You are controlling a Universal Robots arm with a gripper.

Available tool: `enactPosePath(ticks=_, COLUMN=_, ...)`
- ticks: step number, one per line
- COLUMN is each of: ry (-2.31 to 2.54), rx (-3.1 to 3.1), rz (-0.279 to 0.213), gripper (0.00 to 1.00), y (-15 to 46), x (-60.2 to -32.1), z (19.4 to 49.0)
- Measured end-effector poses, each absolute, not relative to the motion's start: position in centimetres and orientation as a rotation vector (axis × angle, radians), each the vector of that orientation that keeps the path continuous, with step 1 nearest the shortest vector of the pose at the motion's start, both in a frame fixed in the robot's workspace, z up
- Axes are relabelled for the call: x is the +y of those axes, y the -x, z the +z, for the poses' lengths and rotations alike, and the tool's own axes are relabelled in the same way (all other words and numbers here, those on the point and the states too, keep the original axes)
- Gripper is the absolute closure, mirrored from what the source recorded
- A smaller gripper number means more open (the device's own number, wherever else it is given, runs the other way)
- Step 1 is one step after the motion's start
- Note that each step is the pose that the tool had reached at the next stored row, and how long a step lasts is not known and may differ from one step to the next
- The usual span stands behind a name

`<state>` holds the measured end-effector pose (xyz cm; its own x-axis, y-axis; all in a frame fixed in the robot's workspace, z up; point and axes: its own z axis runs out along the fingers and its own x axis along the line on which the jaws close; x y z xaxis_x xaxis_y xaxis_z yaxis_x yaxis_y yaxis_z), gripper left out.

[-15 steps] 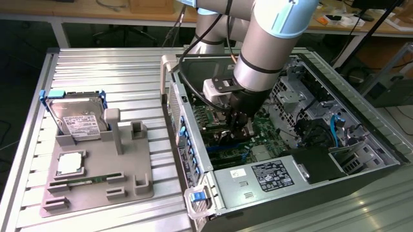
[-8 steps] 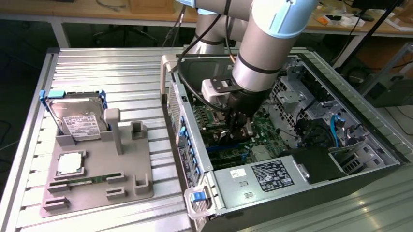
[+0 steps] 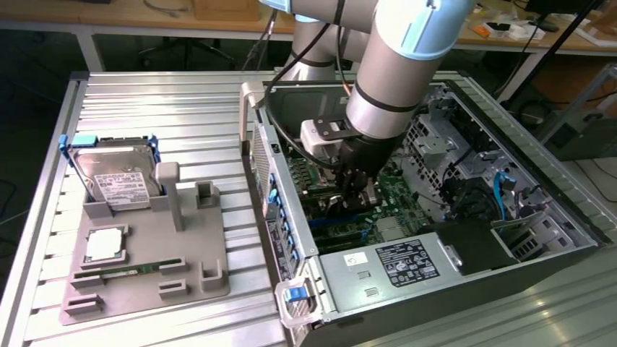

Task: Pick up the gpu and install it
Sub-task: 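Insert the gpu into the slot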

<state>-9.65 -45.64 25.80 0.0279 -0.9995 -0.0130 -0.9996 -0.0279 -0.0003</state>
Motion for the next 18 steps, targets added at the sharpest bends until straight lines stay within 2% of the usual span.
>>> enactPosePath(ticks=18, ry=2.245, rx=2.184, rz=0.014, gripper=0.73, y=9.65, x=-45.64, z=26.43)
